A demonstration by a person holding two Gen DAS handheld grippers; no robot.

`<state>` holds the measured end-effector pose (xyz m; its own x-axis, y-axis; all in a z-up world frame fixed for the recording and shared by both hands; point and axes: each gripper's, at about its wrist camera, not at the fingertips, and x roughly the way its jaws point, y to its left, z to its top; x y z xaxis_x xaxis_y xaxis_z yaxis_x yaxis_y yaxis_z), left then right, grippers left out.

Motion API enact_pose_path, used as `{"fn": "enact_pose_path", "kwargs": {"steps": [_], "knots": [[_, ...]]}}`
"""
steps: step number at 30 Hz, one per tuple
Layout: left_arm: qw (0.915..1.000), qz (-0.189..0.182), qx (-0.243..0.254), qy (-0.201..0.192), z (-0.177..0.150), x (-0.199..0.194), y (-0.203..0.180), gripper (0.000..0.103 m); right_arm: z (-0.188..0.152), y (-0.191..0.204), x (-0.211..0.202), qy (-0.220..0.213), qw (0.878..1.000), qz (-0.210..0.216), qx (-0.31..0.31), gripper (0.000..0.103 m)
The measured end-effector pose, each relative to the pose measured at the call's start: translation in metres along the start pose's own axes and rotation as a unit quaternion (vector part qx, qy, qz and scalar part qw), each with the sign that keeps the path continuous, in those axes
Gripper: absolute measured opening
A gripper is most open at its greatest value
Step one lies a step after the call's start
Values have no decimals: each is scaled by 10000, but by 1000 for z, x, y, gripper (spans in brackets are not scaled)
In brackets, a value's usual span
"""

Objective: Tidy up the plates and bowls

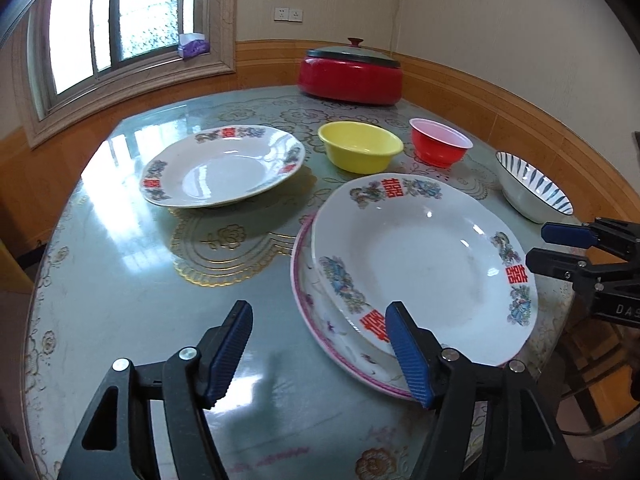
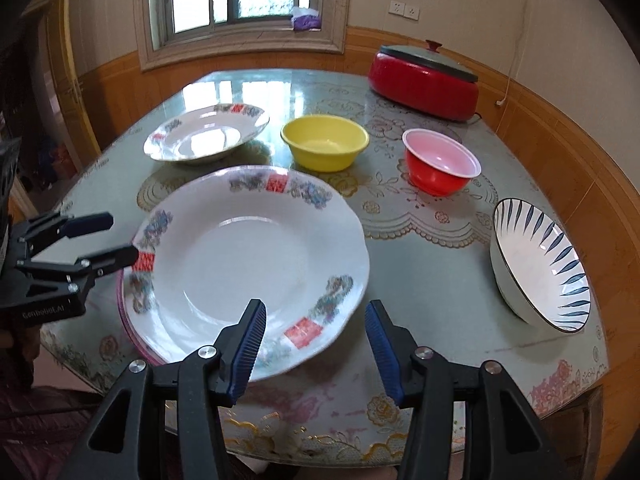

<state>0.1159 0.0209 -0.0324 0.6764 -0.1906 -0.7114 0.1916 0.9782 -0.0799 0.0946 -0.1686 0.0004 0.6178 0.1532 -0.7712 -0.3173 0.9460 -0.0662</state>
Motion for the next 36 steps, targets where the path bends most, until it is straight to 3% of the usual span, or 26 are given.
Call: {"fn": "enact_pose_path", "kwargs": {"steps": [15, 30, 36], "knots": [[9990, 247, -361, -34, 5, -12, 43, 70, 39, 55, 16, -226, 9965, 776, 205, 52], [9953, 295, -919, -66, 29, -5, 108, 70, 90, 57, 54, -44, 9845, 1456, 974, 52], [9936, 559, -974, -92, 45, 2, 125, 70, 115, 55, 74, 46, 9804, 1545, 1221, 52]]}}
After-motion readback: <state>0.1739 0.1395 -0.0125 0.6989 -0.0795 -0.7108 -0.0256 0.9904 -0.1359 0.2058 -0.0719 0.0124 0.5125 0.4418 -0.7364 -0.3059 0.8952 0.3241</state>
